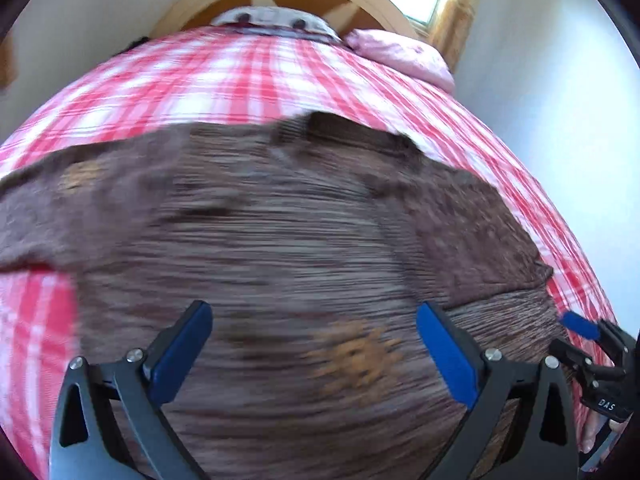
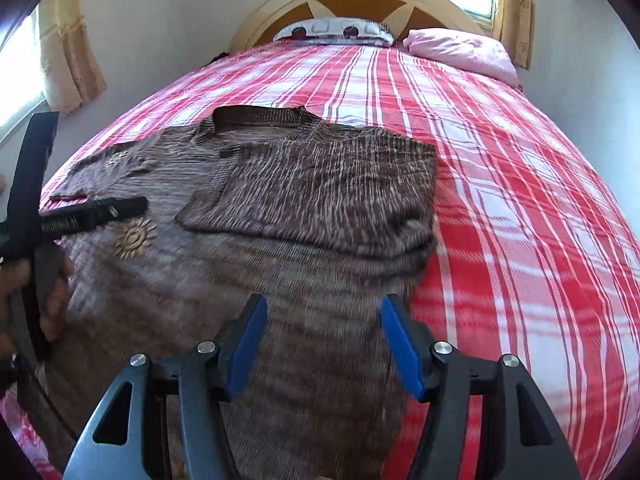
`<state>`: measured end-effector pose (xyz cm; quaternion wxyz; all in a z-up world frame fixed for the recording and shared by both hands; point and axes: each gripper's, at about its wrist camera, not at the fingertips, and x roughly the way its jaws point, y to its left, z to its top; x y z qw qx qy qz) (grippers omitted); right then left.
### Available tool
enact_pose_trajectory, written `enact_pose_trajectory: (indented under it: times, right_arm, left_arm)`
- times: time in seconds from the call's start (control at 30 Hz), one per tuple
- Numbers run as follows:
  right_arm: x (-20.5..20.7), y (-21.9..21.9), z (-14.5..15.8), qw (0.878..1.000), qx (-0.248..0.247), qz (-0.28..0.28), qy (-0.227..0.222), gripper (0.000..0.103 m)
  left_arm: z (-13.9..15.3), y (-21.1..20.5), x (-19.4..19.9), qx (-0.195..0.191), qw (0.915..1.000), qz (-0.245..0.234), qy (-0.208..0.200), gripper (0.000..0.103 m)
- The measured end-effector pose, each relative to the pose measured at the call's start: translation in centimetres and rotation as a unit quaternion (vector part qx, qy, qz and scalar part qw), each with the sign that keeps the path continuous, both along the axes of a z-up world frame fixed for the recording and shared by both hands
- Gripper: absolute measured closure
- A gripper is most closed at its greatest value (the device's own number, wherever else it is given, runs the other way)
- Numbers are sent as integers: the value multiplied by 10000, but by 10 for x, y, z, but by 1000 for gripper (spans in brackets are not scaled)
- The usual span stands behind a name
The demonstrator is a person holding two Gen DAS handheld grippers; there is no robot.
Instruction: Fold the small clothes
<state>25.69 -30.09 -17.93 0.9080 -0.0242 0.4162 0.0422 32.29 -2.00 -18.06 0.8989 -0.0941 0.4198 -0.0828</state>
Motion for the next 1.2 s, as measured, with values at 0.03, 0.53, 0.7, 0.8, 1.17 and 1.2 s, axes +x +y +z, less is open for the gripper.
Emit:
enact_pose_trajectory:
  times: [0.03, 0.53, 0.7, 0.8, 1.17, 1.2]
  right_arm:
    - [-6, 2, -1, 10000, 7, 10, -29, 42]
    - [-77, 70, 0, 9922, -260, 853, -875, 42]
    - [-84, 86, -6, 9876, -429, 1091, -1043, 42]
    - [-86, 85, -8, 9870, -430, 1104, -1084, 42]
    - [-87, 70, -6, 9890, -94, 917, -1156, 42]
    - [-87, 69, -6, 9891, -82, 914, -1147, 42]
  left_arm:
    - [2, 12, -5, 62, 9999, 90, -53, 0]
    - [-8, 228, -44, -458, 9625, 2673, 33, 0]
    - [-16, 255, -35, -984, 9499, 2965, 69, 1]
    - [-24, 264, -25, -1187, 9480, 2947, 188, 10]
    - [-27, 292, -2, -1527, 9357, 3178, -86, 11]
    - [-28, 293, -1, -1528, 9346, 3210, -115, 14]
